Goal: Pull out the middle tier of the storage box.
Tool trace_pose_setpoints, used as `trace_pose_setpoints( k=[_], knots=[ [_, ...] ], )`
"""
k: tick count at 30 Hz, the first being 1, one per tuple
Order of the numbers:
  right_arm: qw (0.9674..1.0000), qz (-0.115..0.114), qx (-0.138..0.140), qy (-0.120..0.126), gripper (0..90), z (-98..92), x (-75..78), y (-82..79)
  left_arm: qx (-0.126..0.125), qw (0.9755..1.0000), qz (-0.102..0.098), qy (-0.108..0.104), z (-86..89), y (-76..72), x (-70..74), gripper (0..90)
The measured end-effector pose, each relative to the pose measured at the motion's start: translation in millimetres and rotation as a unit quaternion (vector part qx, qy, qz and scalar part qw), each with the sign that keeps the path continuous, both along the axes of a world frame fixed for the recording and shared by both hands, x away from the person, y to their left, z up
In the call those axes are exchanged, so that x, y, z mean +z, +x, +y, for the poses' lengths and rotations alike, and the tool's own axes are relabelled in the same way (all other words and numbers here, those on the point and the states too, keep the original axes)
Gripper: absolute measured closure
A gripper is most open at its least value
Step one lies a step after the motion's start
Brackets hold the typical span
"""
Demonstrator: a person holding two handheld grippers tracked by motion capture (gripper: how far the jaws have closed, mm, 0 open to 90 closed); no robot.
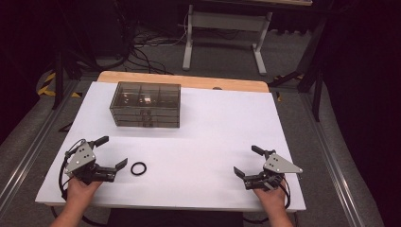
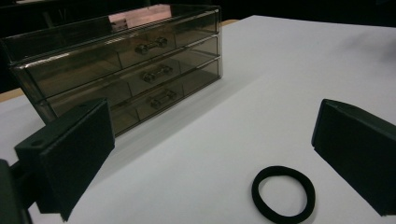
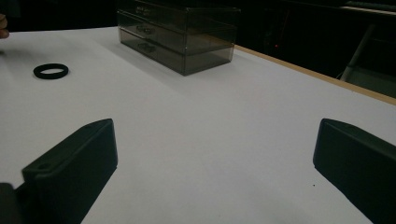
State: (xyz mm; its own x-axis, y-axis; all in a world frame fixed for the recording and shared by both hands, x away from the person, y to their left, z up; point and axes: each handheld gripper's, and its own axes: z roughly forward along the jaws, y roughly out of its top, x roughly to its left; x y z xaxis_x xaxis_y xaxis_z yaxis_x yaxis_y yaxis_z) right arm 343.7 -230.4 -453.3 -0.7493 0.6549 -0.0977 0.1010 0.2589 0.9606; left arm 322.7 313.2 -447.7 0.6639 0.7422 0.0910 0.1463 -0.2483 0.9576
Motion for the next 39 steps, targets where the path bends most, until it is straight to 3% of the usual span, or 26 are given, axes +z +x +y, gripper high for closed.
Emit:
trace_pose_setpoints(
  k=[4,8,17,21,23,29,30,31,39],
  knots=[
    [1.0000,0.000,0.002,0.000,0.0,1.2,-0.8,0.6,-0.004,1.0000,0.006,-0.006,-0.2,0.1,0.9,0.1],
    [1.0000,-0.001,0.002,-0.004,0.0,2.3,-1.3,0.4,-0.008,0.9999,-0.006,-0.005,0.1,-0.1,1.4,0.1],
    [0.9999,0.006,0.009,-0.003,0.1,4.4,-2.9,1.3,0.001,0.9999,-0.010,-0.005,-0.6,-1.1,2.4,0.1],
    [0.9999,0.012,0.008,-0.004,0.5,4.5,-3.2,1.7,-0.001,0.9999,-0.007,0.008,-1.5,-0.8,4.9,0.1],
    [0.9997,0.024,0.007,-0.003,0.9,4.6,-3.9,3.0,0.000,1.0000,0.003,0.002,-2.4,-0.3,5.7,0.1],
    [0.9996,0.027,0.008,-0.005,1.0,4.9,-4.5,3.8,-0.007,0.9999,0.004,0.008,-2.7,0.0,7.0,0.1],
    [0.9996,0.028,0.008,-0.006,0.8,5.0,-4.7,4.2,-0.009,0.9993,0.029,-0.023,-7.3,-2.6,5.2,0.0],
    [0.9995,0.029,0.009,-0.005,0.8,5.1,-4.7,4.2,-0.009,0.9999,0.006,0.008,-4.2,-0.5,7.8,0.1],
    [0.9993,0.035,0.012,-0.006,0.2,5.8,-5.5,5.6,-0.017,0.9998,0.014,-0.001,-4.5,1.1,10.6,0.1]
  ],
)
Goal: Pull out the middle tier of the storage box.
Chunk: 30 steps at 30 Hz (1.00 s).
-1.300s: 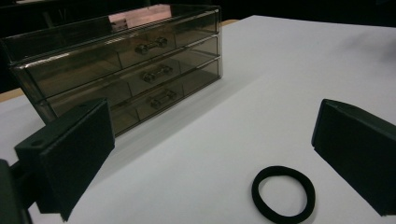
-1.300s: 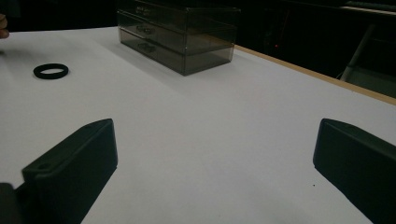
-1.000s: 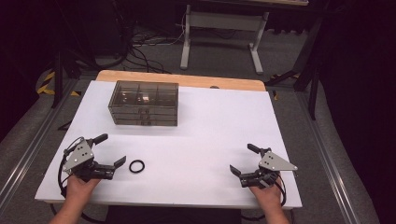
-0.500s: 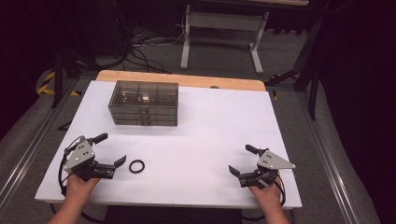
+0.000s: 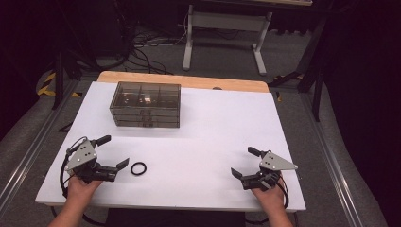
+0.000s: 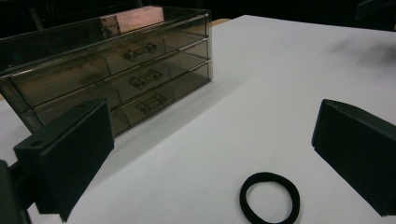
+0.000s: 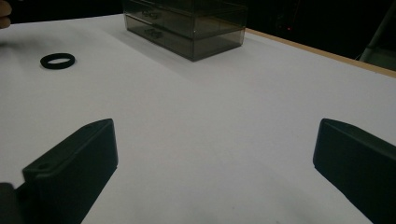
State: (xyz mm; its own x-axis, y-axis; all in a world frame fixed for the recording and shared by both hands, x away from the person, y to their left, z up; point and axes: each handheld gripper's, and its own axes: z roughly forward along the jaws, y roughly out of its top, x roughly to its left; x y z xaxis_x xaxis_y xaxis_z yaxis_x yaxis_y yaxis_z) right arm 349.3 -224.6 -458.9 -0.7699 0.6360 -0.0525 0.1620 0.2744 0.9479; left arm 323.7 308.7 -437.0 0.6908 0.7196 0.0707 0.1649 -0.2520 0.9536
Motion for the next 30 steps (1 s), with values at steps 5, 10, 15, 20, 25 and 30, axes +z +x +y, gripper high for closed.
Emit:
trace_pose_setpoints(
  k=[5,10,15,20,25,30],
  knots=[
    [1.0000,-0.001,0.000,-0.002,0.0,0.7,-0.1,0.2,-0.012,0.9999,-0.002,-0.005,-0.4,1.8,4.1,0.1],
    [1.0000,0.002,0.005,0.000,0.0,1.6,-0.6,1.1,-0.017,0.9998,0.006,0.001,-3.6,4.9,7.2,1.0],
    [0.9999,0.003,0.009,-0.004,0.0,3.1,-1.1,1.4,-0.027,0.9996,0.013,-0.001,-6.9,10.7,9.5,3.8],
    [0.9999,0.005,0.009,-0.004,0.0,3.0,-1.2,1.5,-0.026,0.9996,0.009,0.011,-13.0,14.1,14.0,4.3],
    [0.9999,0.006,0.015,-0.006,0.0,3.8,-1.2,1.1,-0.030,0.9993,0.008,0.022,-18.6,19.2,20.2,6.6],
    [0.9998,0.006,0.020,-0.006,0.0,4.5,-1.6,1.2,-0.037,0.9990,0.008,0.023,-23.5,25.1,26.7,6.9]
  ],
)
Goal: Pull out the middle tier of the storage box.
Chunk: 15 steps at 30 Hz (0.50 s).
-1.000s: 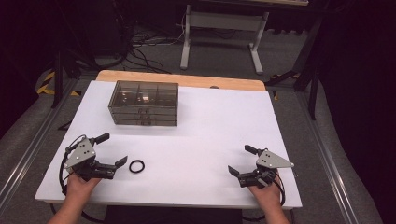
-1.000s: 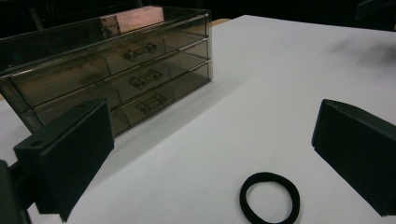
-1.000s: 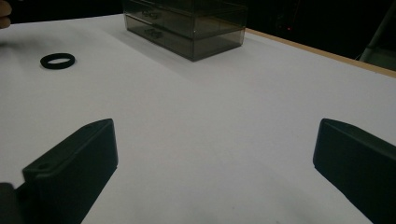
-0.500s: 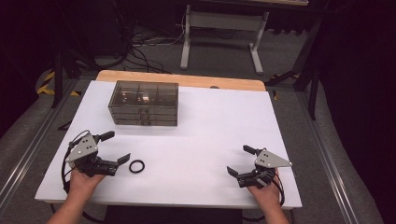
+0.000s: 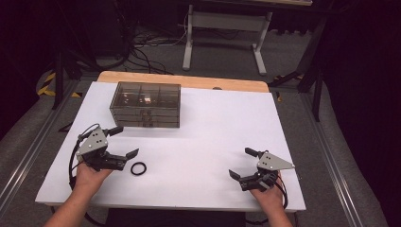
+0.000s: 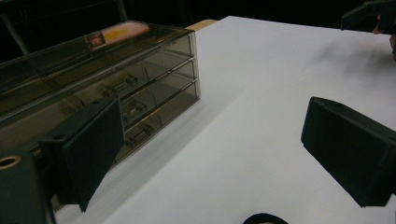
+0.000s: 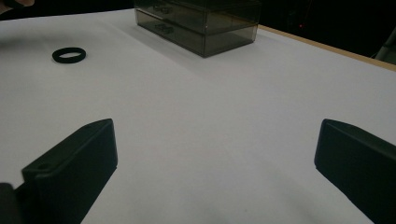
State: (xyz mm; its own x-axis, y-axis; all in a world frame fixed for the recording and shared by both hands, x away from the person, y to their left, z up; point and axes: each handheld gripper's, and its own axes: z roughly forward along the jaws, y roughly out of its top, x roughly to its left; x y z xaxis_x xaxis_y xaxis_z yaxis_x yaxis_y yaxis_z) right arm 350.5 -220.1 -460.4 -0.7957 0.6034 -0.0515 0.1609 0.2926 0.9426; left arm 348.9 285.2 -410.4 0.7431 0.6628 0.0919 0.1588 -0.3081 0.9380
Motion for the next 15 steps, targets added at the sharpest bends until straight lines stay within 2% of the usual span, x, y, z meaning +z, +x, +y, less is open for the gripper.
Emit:
trace_pose_setpoints(
  k=[3,11,12,13,15],
  knots=[
    [1.0000,0.002,-0.001,0.000,0.0,-0.1,0.1,-0.1,-0.002,1.0000,-0.002,0.004,-2.1,2.8,1.9,7.1],
    [1.0000,0.001,0.007,0.004,0.0,0.1,0.3,-0.4,-0.011,0.9997,0.012,0.019,-5.7,11.1,2.9,8.2],
    [1.0000,0.001,0.006,0.003,0.0,-0.1,0.4,-0.5,-0.021,0.9993,0.013,0.028,-6.4,13.8,3.4,9.2],
    [1.0000,0.001,0.006,0.003,0.0,-0.1,0.4,-0.5,-0.021,0.9993,0.013,0.028,-6.4,13.8,3.4,9.5],
    [0.9999,0.002,0.009,0.006,0.0,-0.1,0.4,-0.5,-0.026,0.9987,0.011,0.043,-7.6,15.4,3.5,9.5]
  ],
)
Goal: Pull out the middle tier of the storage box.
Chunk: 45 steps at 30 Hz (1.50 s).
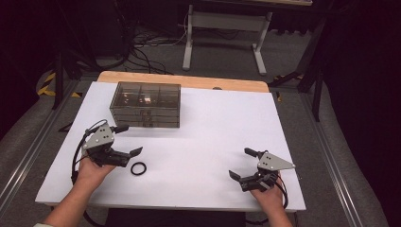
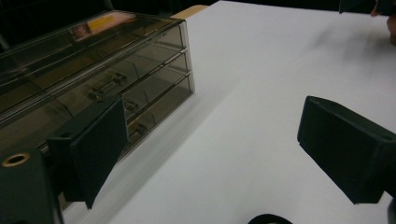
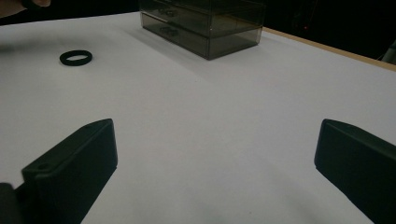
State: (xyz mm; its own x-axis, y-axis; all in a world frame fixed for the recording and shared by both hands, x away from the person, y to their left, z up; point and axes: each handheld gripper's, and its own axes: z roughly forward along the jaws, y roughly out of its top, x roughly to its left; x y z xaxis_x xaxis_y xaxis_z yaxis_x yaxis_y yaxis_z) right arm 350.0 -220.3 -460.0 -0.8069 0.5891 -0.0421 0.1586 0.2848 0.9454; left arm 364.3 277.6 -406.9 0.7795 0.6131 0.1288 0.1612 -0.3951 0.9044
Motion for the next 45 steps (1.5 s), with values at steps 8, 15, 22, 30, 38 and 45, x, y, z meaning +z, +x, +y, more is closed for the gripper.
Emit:
trace_pose_setpoints(
  k=[8,15,22,30,38,45],
  knots=[
    [1.0000,0.000,0.004,0.001,0.0,0.2,0.1,-0.2,-0.016,0.9997,0.004,0.017,-4.6,5.2,-2.8,9.5],
    [1.0000,0.001,0.006,0.001,0.0,0.3,0.0,-0.1,-0.014,0.9996,0.004,0.026,-6.8,6.8,-3.3,8.7],
    [0.9999,0.003,0.011,0.005,0.0,0.4,0.0,-0.1,-0.007,0.9979,-0.013,0.063,-12.2,5.9,-2.9,9.6],
    [0.9998,0.005,0.017,0.005,0.0,0.6,0.0,-0.1,0.006,0.9935,-0.049,0.103,-17.3,2.9,-1.3,16.9],
    [0.9998,0.004,0.019,0.005,0.0,1.0,-0.2,0.0,0.016,0.9894,-0.080,0.120,-21.6,-0.6,-2.1,22.1],
    [0.9998,0.005,0.020,0.005,0.0,1.2,-0.3,0.0,0.030,0.9802,-0.122,0.153,-28.5,-3.4,-4.5,23.3]
  ],
)
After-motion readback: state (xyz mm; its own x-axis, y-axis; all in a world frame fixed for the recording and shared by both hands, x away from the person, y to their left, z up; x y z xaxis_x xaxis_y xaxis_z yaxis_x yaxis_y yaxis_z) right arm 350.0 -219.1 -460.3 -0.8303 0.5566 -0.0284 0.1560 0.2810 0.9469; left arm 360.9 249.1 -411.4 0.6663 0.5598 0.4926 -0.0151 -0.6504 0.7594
